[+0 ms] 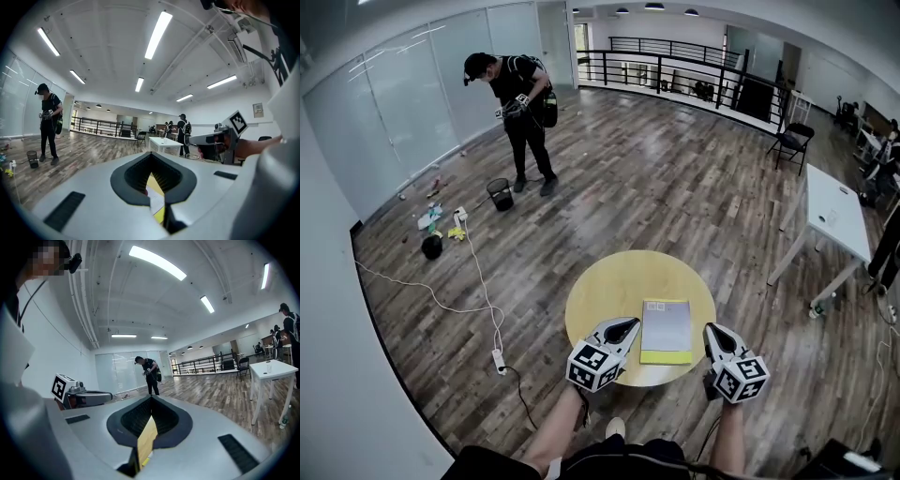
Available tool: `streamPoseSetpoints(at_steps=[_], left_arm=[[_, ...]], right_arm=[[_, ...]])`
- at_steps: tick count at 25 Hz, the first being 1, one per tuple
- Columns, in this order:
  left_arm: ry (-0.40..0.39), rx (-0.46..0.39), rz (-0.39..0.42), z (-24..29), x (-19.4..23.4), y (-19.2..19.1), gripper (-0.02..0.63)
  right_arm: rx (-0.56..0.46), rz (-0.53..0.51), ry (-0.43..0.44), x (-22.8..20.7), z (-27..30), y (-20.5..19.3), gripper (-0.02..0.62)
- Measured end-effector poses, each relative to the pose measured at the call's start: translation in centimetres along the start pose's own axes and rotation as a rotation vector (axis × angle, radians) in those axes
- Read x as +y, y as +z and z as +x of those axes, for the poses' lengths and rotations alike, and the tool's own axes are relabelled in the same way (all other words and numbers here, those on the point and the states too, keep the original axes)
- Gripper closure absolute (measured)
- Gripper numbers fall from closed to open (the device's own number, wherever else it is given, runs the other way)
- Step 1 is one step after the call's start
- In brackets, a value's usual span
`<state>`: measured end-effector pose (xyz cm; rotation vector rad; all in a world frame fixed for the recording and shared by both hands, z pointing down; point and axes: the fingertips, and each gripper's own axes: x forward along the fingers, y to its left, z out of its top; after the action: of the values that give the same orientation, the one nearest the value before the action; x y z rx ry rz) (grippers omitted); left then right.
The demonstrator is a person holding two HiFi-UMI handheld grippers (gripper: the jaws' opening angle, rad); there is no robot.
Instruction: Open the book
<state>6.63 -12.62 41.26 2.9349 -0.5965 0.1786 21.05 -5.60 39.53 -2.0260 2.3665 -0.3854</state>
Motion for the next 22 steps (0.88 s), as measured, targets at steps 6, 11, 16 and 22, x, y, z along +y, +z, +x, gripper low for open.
streamPoseSetpoints(at_steps=[6, 11, 16, 22], left_arm=[[-0.021, 0.012, -0.014, 1.4, 1.1, -0.3, 0.607], [-0.017, 0.013, -0.02, 2.8, 1.5, -0.5, 0.607], [-0.012, 0.023, -0.025, 3.7, 1.5, -0.6, 0.607], [0.006, 0.056, -0.051, 3.8, 1.5, -2.6, 0.607]], right_arm=[[0.029, 0.007, -0.018, -0.9, 1.2, -0.4, 0.592], [0.048, -0.007, -0.003, -1.8, 2.3, -0.5, 0.592], [0.064, -0.006, 0.003, -2.7, 2.7, -0.6, 0.592], [0.099, 0.013, 0.018, -3.3, 2.9, -2.6, 0.592]])
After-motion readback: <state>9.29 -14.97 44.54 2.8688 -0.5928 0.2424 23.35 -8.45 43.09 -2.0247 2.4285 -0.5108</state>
